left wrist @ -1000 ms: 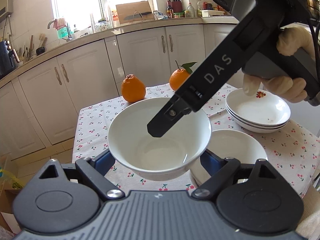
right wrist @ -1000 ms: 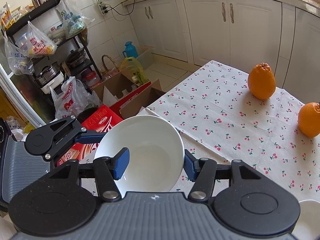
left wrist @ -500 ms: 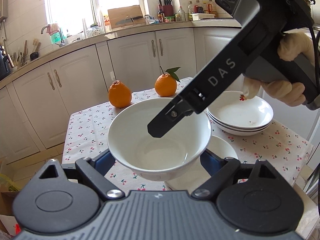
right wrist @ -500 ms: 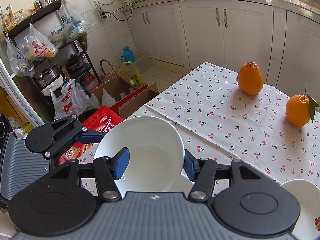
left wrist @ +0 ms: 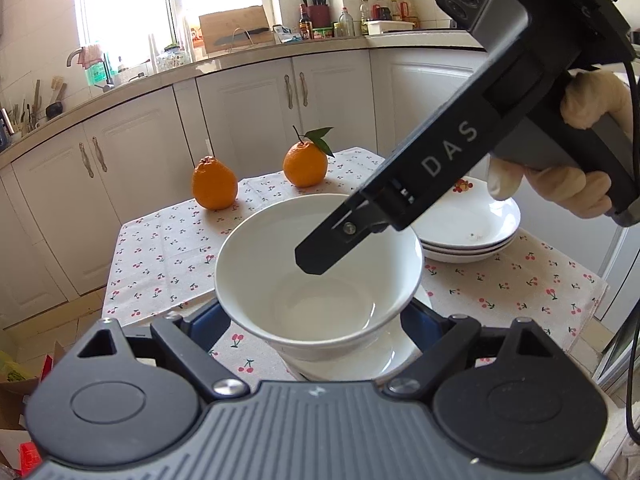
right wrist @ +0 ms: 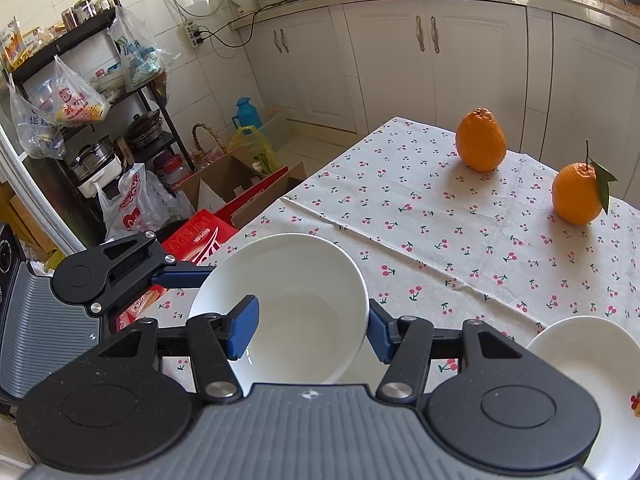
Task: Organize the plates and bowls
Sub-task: 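Lower the bowl into the nested bowls and open the right tool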
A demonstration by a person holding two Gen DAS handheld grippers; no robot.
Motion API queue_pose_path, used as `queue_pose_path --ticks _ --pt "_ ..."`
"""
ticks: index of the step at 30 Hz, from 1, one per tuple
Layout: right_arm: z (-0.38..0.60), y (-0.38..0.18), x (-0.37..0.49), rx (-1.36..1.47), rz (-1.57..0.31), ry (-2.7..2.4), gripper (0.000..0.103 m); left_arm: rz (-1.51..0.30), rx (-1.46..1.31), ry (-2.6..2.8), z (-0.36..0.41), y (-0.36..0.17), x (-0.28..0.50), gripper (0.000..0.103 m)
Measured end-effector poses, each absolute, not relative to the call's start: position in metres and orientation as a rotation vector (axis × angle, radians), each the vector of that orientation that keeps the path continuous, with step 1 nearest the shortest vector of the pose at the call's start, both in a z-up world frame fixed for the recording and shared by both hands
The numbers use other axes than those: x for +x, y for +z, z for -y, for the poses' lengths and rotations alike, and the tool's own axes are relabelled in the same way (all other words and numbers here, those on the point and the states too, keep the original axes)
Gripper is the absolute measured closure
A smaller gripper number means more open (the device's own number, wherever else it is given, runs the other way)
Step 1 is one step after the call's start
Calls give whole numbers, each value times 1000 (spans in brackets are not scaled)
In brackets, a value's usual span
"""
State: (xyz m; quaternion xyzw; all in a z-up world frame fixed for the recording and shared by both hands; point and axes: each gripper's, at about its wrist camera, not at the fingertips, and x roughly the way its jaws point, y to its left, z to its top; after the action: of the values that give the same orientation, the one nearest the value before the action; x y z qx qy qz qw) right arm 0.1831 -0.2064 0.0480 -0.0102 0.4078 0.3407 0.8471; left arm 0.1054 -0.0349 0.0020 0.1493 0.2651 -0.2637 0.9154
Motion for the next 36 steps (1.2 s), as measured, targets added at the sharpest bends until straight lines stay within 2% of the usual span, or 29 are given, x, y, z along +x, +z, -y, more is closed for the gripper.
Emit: queue_pose_path --ticks 36 --pt "212 19 179 -20 -916 658 39 -626 245 -601 41 -18 114 12"
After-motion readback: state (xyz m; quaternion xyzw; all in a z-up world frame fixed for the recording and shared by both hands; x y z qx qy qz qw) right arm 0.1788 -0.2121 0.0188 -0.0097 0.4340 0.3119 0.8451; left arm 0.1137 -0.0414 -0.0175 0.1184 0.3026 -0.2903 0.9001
